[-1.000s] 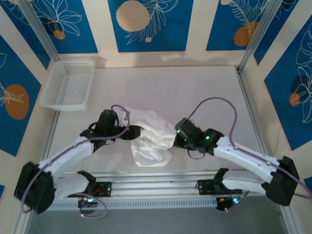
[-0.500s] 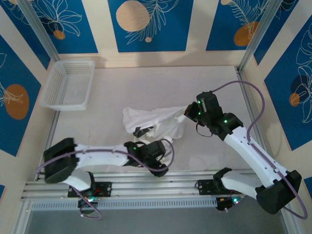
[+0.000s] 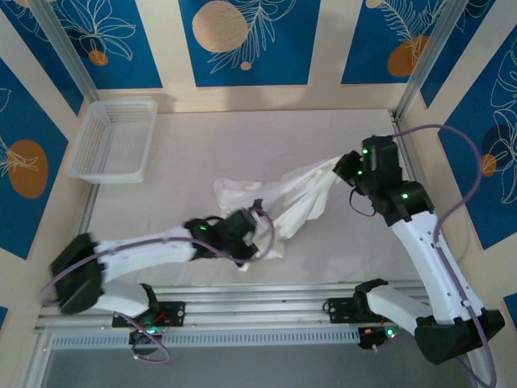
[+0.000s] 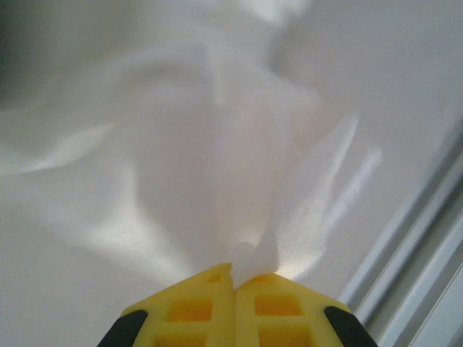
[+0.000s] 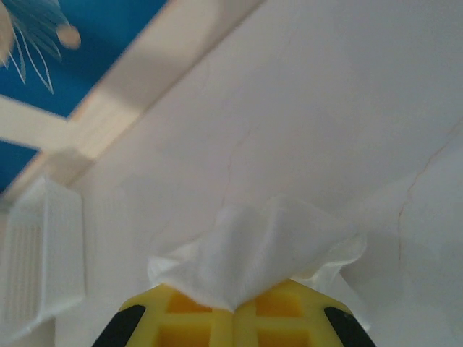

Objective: Fold the inside-out t-shirt

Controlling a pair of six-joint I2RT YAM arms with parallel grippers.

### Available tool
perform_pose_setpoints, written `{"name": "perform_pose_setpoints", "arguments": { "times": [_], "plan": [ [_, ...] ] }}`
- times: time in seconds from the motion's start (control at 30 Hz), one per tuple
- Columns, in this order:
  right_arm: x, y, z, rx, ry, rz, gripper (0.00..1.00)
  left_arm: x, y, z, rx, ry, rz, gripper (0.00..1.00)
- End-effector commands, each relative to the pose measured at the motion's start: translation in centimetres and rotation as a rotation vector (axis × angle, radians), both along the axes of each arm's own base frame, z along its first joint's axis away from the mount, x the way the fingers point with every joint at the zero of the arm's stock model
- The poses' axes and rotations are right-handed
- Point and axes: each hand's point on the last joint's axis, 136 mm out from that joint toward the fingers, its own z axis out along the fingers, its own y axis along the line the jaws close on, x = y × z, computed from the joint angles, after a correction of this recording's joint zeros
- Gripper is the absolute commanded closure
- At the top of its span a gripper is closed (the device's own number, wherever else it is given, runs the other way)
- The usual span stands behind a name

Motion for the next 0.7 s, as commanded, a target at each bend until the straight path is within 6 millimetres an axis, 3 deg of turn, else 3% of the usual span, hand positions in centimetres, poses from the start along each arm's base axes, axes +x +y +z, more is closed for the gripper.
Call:
{"name": "perform_pose_setpoints", "arguments": {
  "times": [0.0, 0.13, 0.2, 0.27, 0.37, 0.43, 0.5, 0.6, 0.67],
  "plan": [
    [-1.5, -2.8, 5.1, -0.026, -0.113, -0.046, 1.00, 2.9, 5.2, 7.5, -0.137, -0.154, 0.145, 1.00],
    [-3.6, -5.7, 11.5, -0.059, -0.250, -0.131, 1.00, 4.7, 12.1, 19.2, -0.253, -0.409, 0.329, 1.00],
    [-4.7, -6.5, 14.4, -0.083, -0.319, -0.162, 1.00, 4.9, 14.7, 23.8, -0.276, -0.509, 0.403, 1.00],
    [-5.8, -7.3, 17.1, -0.112, -0.385, -0.195, 1.00, 5.3, 16.4, 26.9, -0.282, -0.564, 0.461, 1.00],
    [-7.1, -8.6, 19.9, -0.156, -0.448, -0.255, 1.00, 6.0, 17.3, 29.7, -0.320, -0.594, 0.506, 1.00],
    [-7.4, -9.3, 20.9, -0.194, -0.475, -0.282, 1.00, 6.9, 17.4, 30.5, -0.359, -0.604, 0.529, 1.00],
    [-6.7, -9.4, 20.3, -0.212, -0.455, -0.285, 1.00, 8.2, 17.0, 29.8, -0.408, -0.560, 0.543, 1.00],
    [-4.1, -8.6, 15.9, -0.221, -0.318, -0.232, 1.00, 11.0, 15.5, 25.6, -0.477, -0.414, 0.561, 1.00],
    [-2.0, -7.9, 10.8, -0.220, -0.190, -0.192, 1.00, 13.0, 14.5, 21.4, -0.498, -0.301, 0.585, 1.00]
  ]
}}
